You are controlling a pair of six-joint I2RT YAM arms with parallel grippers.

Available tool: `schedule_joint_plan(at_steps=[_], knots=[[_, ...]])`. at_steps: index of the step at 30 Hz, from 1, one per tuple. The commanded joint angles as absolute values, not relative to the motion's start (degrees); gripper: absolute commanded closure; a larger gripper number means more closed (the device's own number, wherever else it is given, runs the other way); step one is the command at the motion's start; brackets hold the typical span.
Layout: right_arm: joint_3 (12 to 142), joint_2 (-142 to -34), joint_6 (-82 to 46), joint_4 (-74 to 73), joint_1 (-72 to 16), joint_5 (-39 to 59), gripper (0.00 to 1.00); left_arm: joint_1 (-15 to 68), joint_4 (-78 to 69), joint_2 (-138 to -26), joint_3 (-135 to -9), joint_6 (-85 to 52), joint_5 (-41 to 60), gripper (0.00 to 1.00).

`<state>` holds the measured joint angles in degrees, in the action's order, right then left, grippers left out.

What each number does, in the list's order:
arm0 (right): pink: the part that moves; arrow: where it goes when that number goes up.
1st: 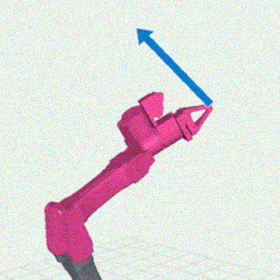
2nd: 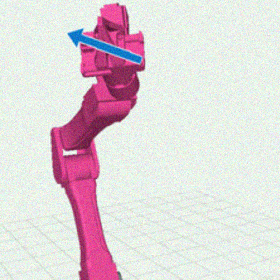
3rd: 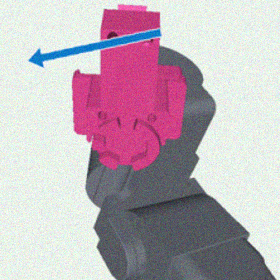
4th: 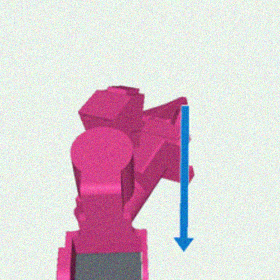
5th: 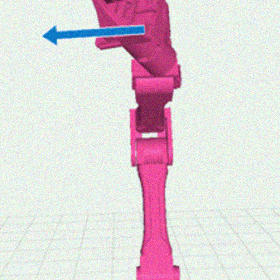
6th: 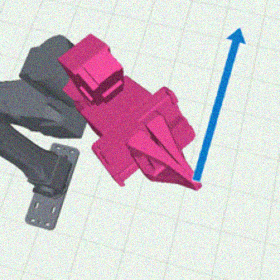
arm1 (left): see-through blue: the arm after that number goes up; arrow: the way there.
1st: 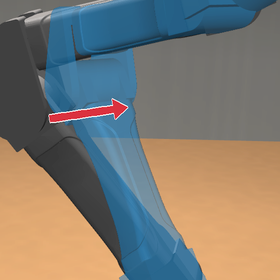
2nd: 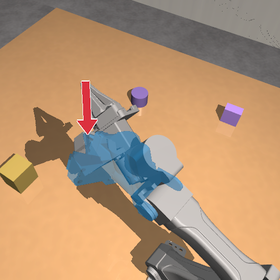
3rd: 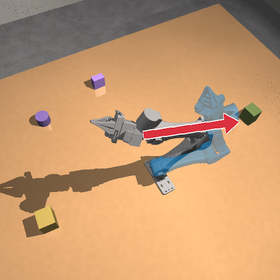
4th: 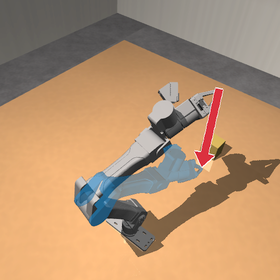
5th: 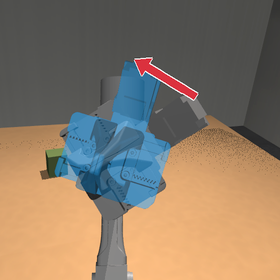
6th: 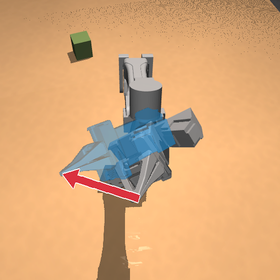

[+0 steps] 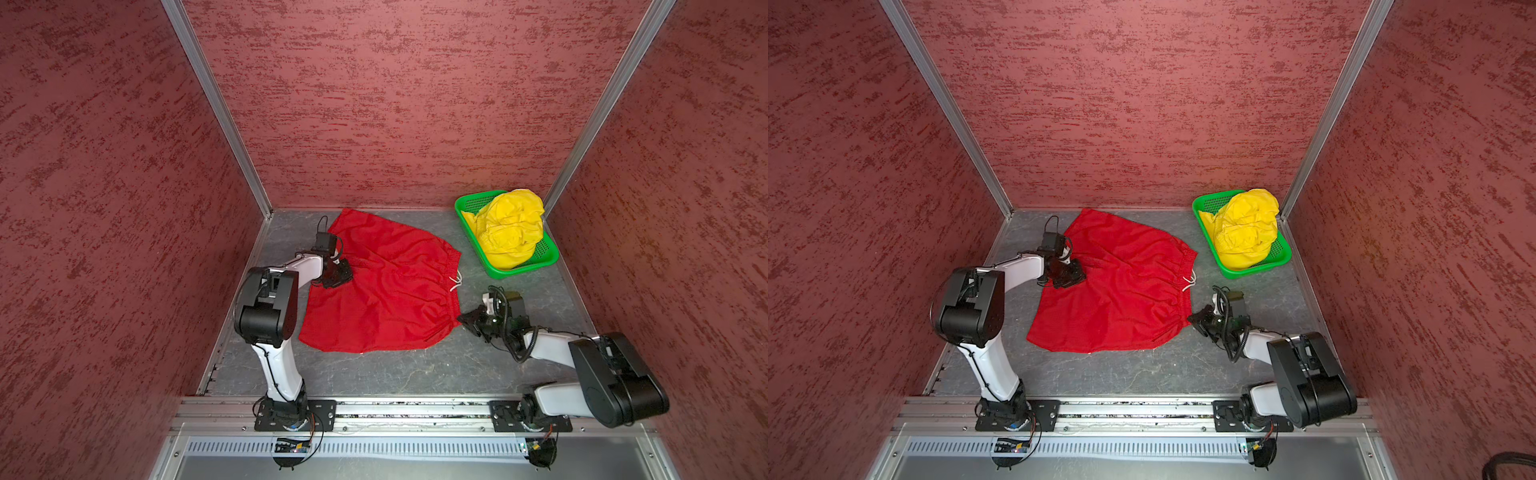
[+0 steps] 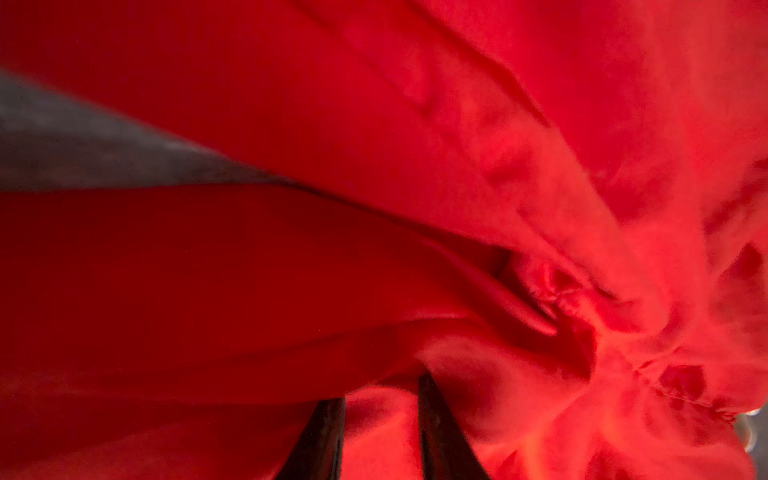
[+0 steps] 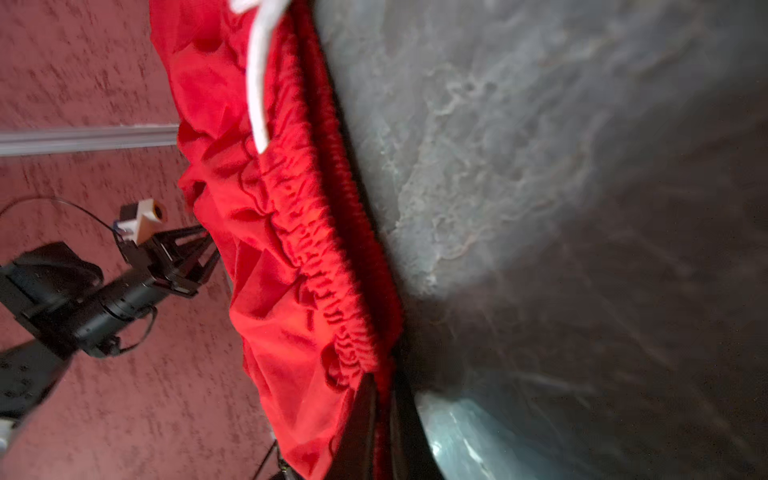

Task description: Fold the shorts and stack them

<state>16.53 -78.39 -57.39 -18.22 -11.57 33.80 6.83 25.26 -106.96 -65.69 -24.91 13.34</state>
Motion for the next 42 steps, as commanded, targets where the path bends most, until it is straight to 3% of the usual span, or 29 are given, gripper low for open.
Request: schedule_joint_plan(at_steps=[1,6,13,20,28,32,36,38,42], knots=[[16.11,-75.35,-59.12,-20.88,-12.32,32.66,1.00,7.03,29.59,-102.22,-65.05,-24.02,12.03,0.57],[17.47,-69.81,-58.93,-16.60,-13.38,31.32,1.00,9.43,29.41,-91.29,-63.05,-20.64,13.38,0.50],[22.58,-66.02,-57.93,-10.87,-15.56,29.98,1.00,27.00,16.90,-81.37,-59.65,-8.85,17.12,0.48],[25.21,-65.31,-57.48,-9.14,-17.35,29.39,1.00,45.64,11.00,-91.73,-63.91,2.31,15.30,0.42],[25.93,-64.87,-57.56,-9.14,-17.84,29.66,1.00,52.26,14.04,-105.20,-73.29,3.88,15.34,0.40],[25.93,-64.60,-57.57,-9.05,-17.84,29.30,1.00,52.96,13.84,-106.60,-73.53,3.17,14.52,0.52],[25.93,-64.00,-57.25,-7.86,-17.84,28.68,0.99,52.58,13.74,-106.18,-72.38,2.68,13.84,0.80],[25.63,-63.64,-57.45,-6.89,-17.69,28.42,0.80,52.30,12.72,-105.56,-71.18,2.53,14.02,0.88],[22.22,-62.52,-60.89,-8.75,-17.16,29.86,0.46,52.03,10.25,-104.50,-69.20,3.20,15.28,0.89]])
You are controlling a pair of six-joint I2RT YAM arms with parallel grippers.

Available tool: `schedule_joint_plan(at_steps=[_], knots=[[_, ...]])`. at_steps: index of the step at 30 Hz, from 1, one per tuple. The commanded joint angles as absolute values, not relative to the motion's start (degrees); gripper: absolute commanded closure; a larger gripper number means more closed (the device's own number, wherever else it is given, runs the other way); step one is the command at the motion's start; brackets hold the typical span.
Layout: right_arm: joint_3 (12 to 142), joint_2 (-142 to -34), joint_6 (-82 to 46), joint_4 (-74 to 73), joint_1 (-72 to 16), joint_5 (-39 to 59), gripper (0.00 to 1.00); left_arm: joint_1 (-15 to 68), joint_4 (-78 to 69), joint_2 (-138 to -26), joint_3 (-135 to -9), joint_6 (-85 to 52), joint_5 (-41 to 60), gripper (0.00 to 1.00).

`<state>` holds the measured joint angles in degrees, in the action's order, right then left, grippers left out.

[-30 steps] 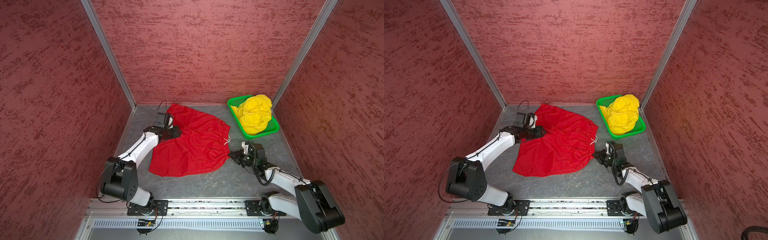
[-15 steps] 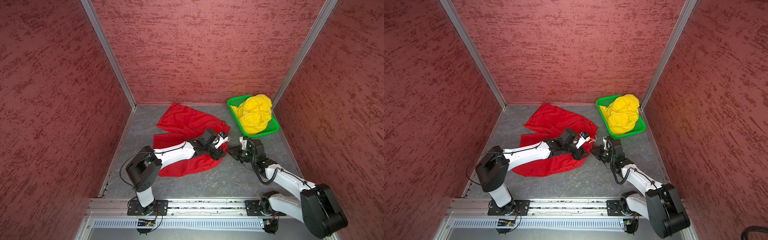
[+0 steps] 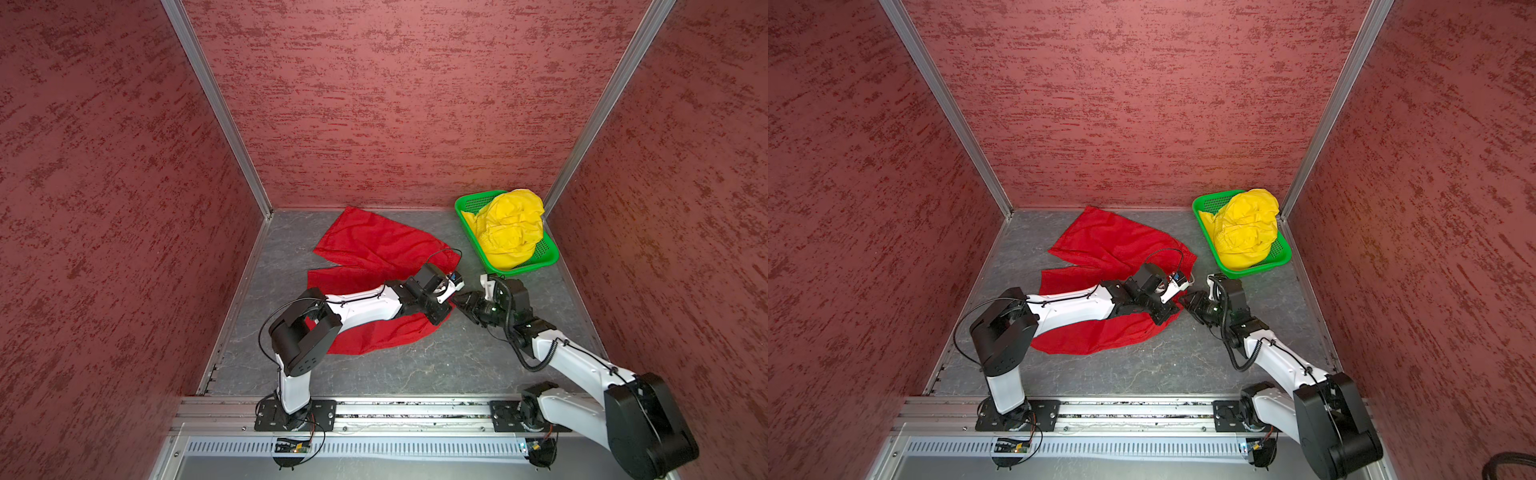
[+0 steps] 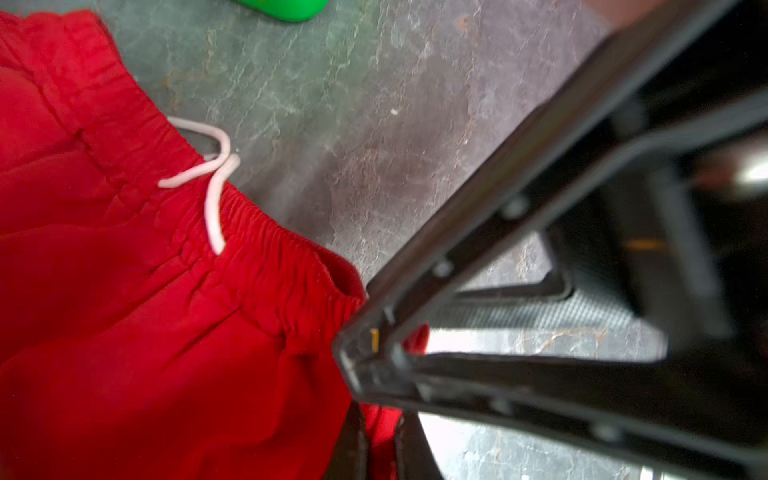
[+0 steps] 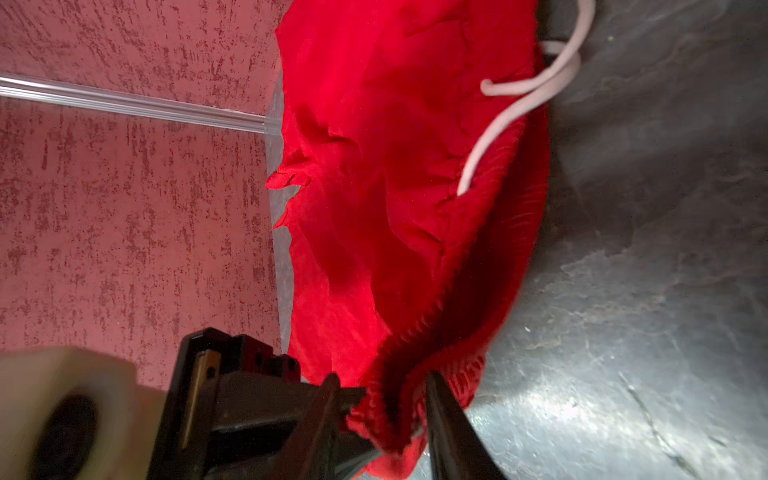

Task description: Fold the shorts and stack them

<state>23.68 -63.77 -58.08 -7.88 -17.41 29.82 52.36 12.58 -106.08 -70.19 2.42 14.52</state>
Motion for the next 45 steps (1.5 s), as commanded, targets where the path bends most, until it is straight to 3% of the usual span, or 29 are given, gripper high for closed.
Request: schedule_joint_plan(at_steps=[1,5,16,24,28,31,35,38,45], knots=[[21.05,-62.49,-62.31,-10.18,-17.14,30.60,0.42,52.03,9.97,-104.42,-68.96,3.46,15.52,0.89],[17.58,-64.01,-67.77,-18.39,-17.13,33.55,0.35,52.28,9.37,-104.98,-68.56,4.76,16.25,0.87],[16.00,-74.11,-72.96,-30.78,-16.55,38.78,0.32,53.85,8.68,-105.12,-66.57,9.84,20.51,0.82],[16.27,-74.53,-70.80,-27.46,-15.38,38.87,0.31,54.04,11.56,-105.38,-66.71,14.19,22.53,0.78],[15.83,-76.94,-70.23,-28.44,-15.38,39.92,0.31,54.36,11.45,-105.47,-66.95,14.68,23.60,0.65],[15.20,-78.77,-69.74,-29.11,-15.38,40.97,0.33,54.13,13.18,-104.85,-67.58,13.38,23.45,0.48],[14.73,-79.82,-68.22,-27.85,-15.38,41.41,0.39,52.81,16.00,-101.21,-66.20,8.92,23.15,0.36],[14.87,-79.23,-64.95,-22.42,-15.38,40.19,0.46,50.60,18.55,-96.79,-63.91,2.35,21.51,0.36],[16.17,-77.24,-58.64,-11.70,-15.38,36.54,0.73,41.14,32.23,-85.97,-59.44,-22.94,14.58,0.36]])
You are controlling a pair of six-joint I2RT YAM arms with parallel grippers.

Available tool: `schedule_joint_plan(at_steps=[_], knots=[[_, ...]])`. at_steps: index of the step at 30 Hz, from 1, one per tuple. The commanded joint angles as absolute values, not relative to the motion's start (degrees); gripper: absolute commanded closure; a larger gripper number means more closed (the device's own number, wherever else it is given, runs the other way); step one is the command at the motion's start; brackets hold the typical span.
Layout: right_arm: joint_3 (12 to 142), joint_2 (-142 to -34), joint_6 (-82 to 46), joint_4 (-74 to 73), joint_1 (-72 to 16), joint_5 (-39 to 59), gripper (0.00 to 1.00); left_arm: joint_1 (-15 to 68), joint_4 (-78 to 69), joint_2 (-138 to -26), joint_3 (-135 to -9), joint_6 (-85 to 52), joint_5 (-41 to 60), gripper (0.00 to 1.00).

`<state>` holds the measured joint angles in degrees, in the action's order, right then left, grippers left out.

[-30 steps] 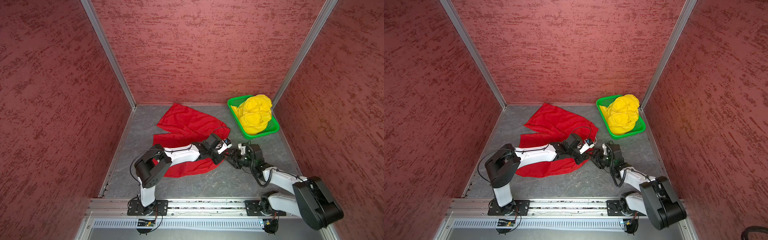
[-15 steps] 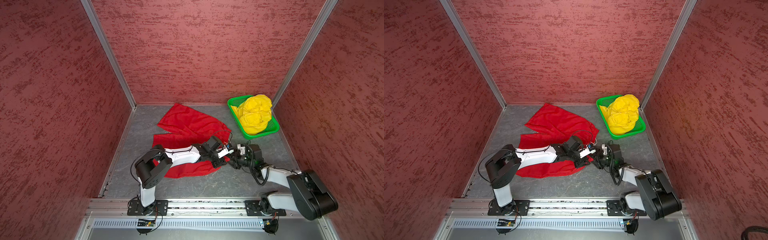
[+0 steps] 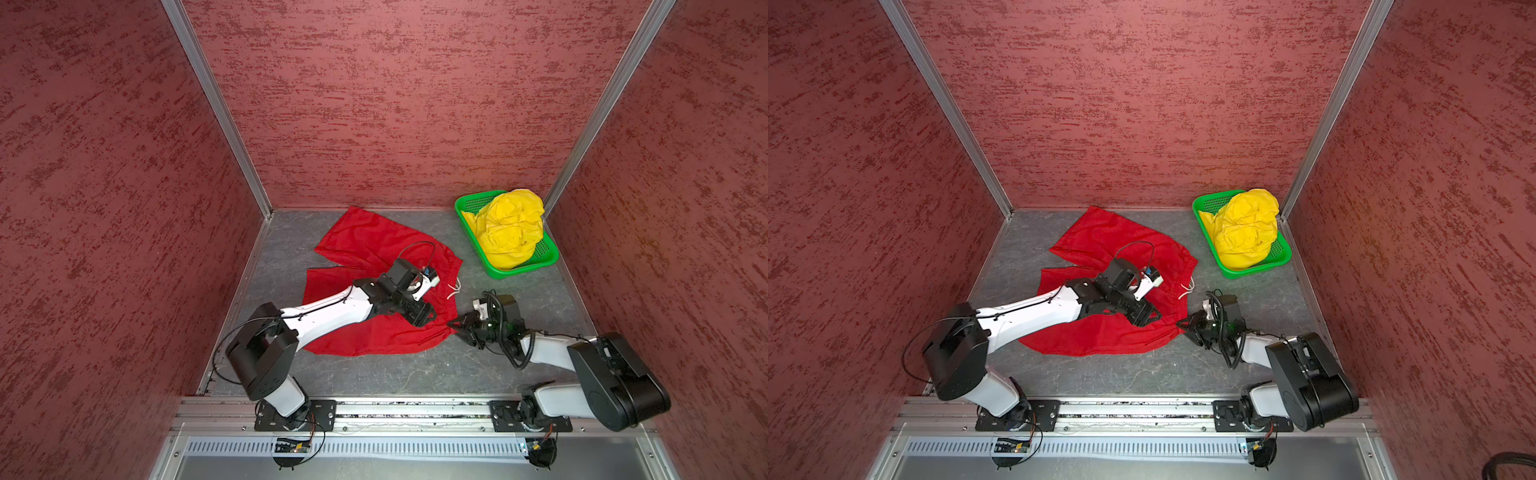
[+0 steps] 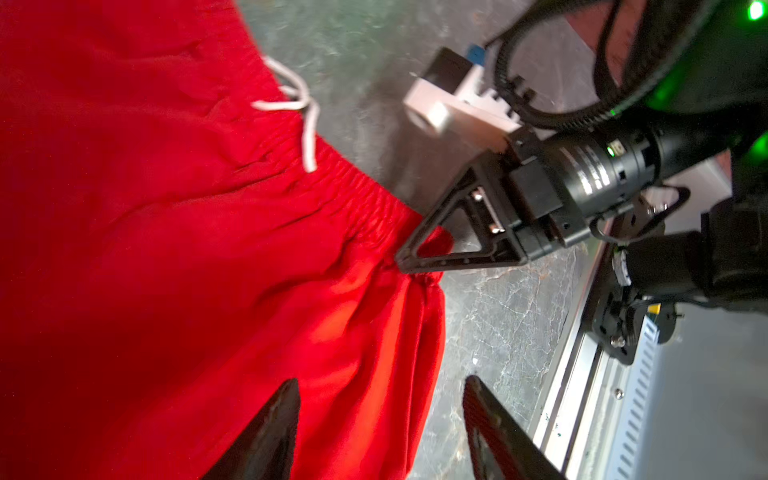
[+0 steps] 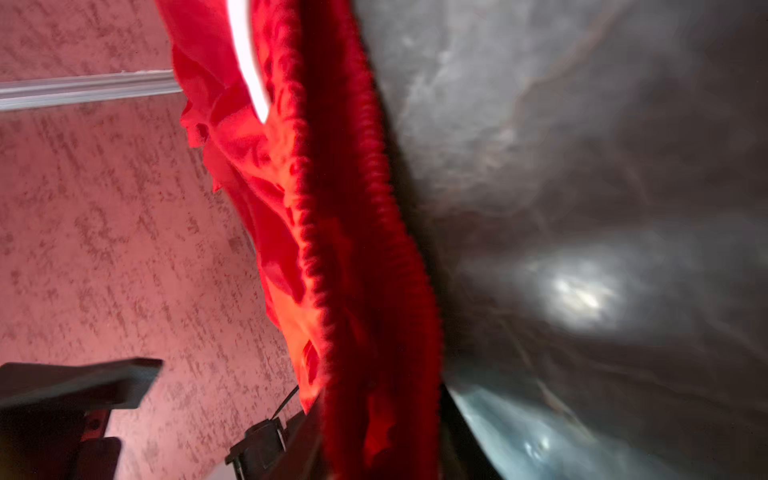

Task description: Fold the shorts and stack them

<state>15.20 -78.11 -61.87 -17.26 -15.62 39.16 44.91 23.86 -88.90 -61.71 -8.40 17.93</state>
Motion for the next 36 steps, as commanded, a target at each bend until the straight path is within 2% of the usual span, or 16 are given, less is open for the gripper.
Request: schedule_joint_plan(at_steps=[1,4,8,19,25,29,36], knots=[[16.23,-77.28,-58.37,-11.37,-15.38,36.29,0.76,38.85,33.37,-84.50,-57.93,-26.53,14.94,0.35],[15.95,-77.60,-58.33,-11.83,-15.36,35.61,0.85,31.08,35.15,-78.56,-51.89,-35.65,18.19,0.34],[16.15,-77.41,-58.63,-12.55,-15.38,35.16,0.95,22.41,39.70,-69.23,-45.58,-42.16,16.62,0.32],[16.79,-75.03,-58.62,-10.69,-15.47,33.60,0.97,-0.39,55.90,-54.42,-36.09,-53.51,11.27,0.29],[17.30,-73.41,-57.92,-8.58,-15.47,32.70,0.96,-4.67,60.49,-55.44,-34.96,-55.89,2.46,0.31],[17.40,-73.21,-57.74,-8.26,-15.47,32.65,0.96,-9.28,57.93,-56.88,-32.65,-55.39,3.65,0.34],[17.40,-72.69,-57.81,-7.92,-15.56,32.67,0.96,-11.73,52.50,-60.12,-30.50,-54.10,5.10,0.43]])
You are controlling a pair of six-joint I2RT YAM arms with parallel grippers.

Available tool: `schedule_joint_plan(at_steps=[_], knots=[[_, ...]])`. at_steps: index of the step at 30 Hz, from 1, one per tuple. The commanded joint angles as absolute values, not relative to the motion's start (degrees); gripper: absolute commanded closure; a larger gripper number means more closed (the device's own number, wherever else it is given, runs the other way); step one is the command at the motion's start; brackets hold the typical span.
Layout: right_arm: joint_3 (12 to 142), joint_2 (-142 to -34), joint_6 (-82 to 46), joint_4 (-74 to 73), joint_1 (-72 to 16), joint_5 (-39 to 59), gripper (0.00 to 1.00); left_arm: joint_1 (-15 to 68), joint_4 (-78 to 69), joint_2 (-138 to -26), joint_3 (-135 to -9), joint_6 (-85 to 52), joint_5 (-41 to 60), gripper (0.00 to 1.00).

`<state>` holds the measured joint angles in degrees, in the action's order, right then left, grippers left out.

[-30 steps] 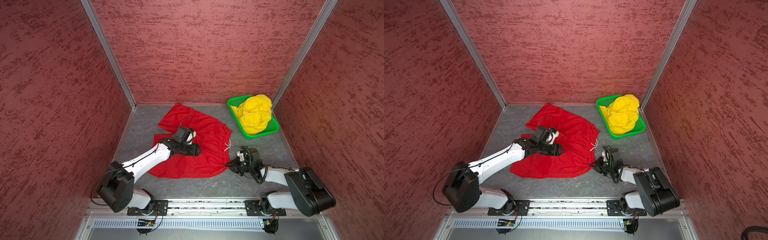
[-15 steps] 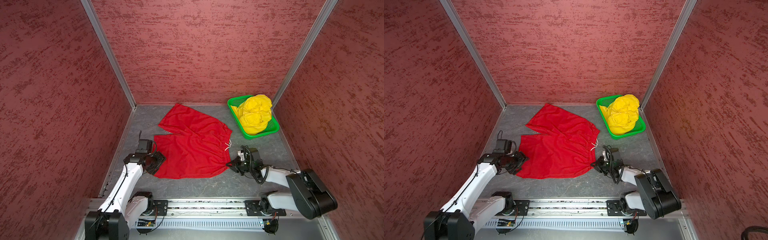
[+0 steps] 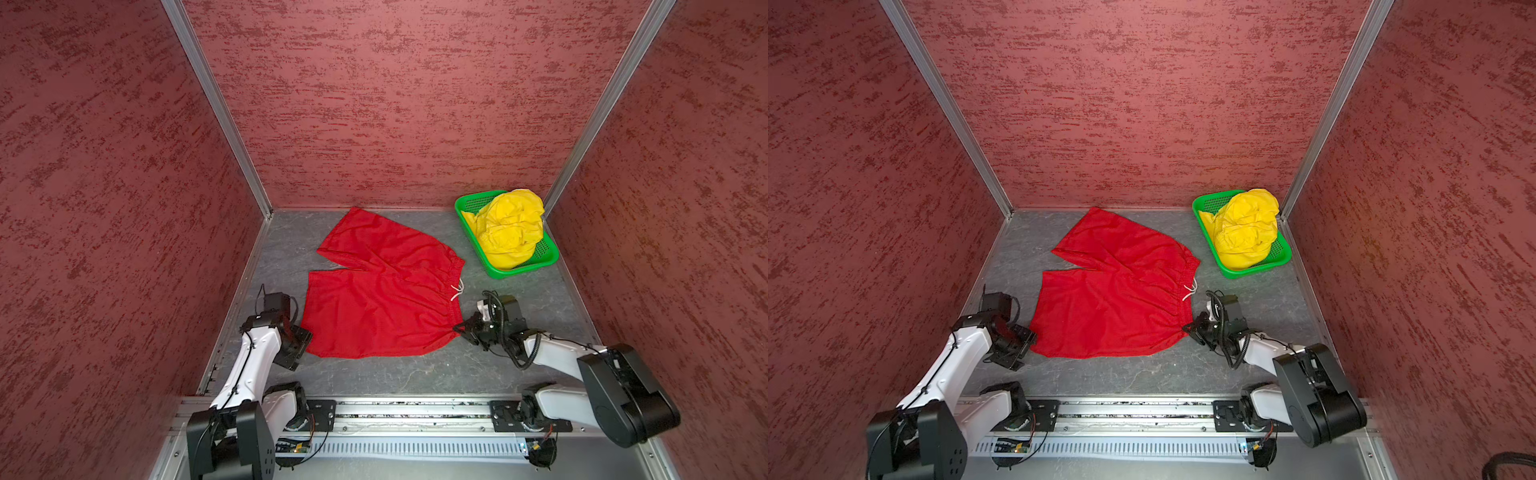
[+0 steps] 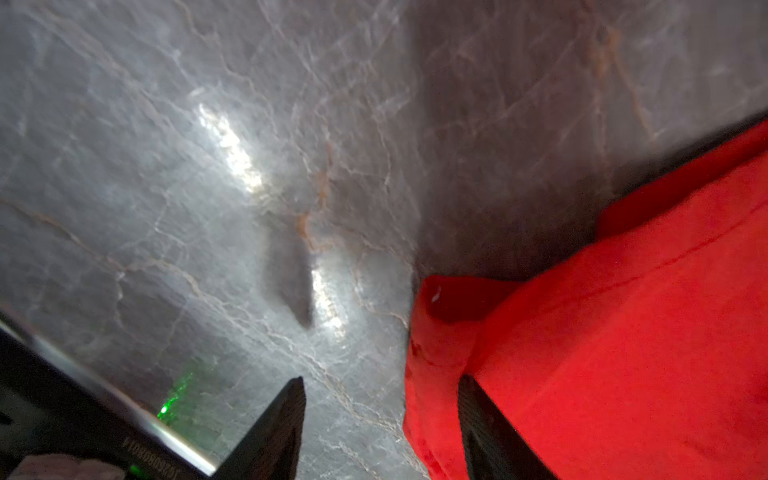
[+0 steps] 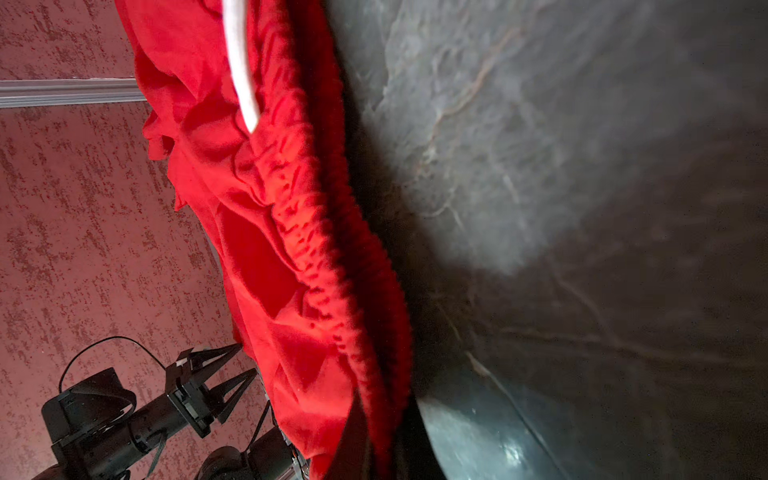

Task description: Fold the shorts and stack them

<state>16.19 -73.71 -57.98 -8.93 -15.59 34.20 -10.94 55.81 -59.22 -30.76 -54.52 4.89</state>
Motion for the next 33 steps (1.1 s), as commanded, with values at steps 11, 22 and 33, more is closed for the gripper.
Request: schedule_joint_plan(at_steps=[11,22,33], knots=[[17.31,-72.85,-57.57,-7.82,-15.55,32.87,0.96,-11.98,46.91,-64.01,-30.30,-53.38,5.65,0.51],[17.90,-70.73,-56.45,-3.88,-15.64,32.13,0.99,-12.98,47.57,-65.25,-30.87,-53.61,4.53,0.94],[14.29,-49.12,-61.10,16.18,-21.94,25.12,1.00,-13.26,61.57,-47.49,-33.26,-55.13,3.65,1.00]])
